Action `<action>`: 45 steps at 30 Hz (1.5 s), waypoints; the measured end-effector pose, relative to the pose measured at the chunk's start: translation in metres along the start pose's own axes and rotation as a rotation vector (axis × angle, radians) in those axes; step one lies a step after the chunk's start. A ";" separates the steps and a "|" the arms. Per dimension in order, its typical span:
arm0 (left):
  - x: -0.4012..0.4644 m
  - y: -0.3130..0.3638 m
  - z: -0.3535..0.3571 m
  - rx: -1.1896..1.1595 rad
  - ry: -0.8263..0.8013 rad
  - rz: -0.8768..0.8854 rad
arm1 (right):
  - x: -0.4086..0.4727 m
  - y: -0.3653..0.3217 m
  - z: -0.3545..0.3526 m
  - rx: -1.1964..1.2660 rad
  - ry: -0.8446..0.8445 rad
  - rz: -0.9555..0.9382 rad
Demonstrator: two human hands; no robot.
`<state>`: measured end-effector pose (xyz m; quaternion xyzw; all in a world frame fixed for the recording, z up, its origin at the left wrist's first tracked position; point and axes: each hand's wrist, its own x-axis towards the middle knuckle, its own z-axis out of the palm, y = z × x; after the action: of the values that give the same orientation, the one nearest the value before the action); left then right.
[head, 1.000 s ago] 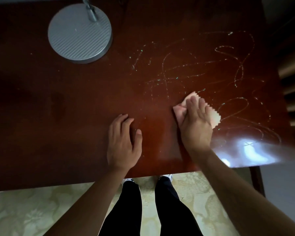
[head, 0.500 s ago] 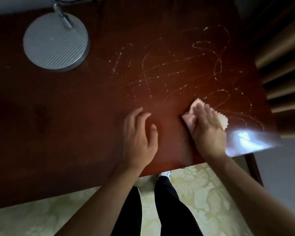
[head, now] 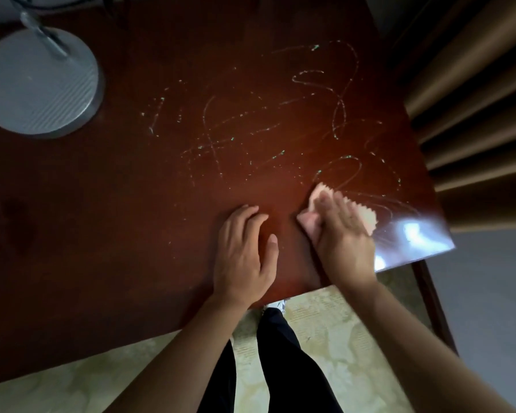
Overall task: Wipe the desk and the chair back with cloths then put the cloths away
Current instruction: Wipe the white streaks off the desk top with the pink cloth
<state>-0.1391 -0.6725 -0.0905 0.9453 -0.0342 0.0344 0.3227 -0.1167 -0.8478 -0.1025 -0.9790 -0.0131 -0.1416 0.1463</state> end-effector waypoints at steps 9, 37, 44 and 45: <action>0.000 0.001 -0.002 0.047 -0.018 -0.015 | -0.064 -0.048 0.008 0.170 -0.047 -0.213; 0.030 0.053 0.039 0.058 -0.007 0.123 | 0.014 0.042 -0.007 0.113 0.058 0.176; 0.025 0.059 0.056 0.065 -0.063 0.102 | -0.008 0.092 -0.023 0.099 0.049 0.091; 0.025 0.059 0.056 0.062 -0.066 0.093 | 0.004 0.103 -0.022 0.073 0.091 0.151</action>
<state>-0.1169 -0.7543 -0.0965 0.9527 -0.0879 0.0192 0.2902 -0.1118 -0.9528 -0.1100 -0.9637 0.0623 -0.1742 0.1925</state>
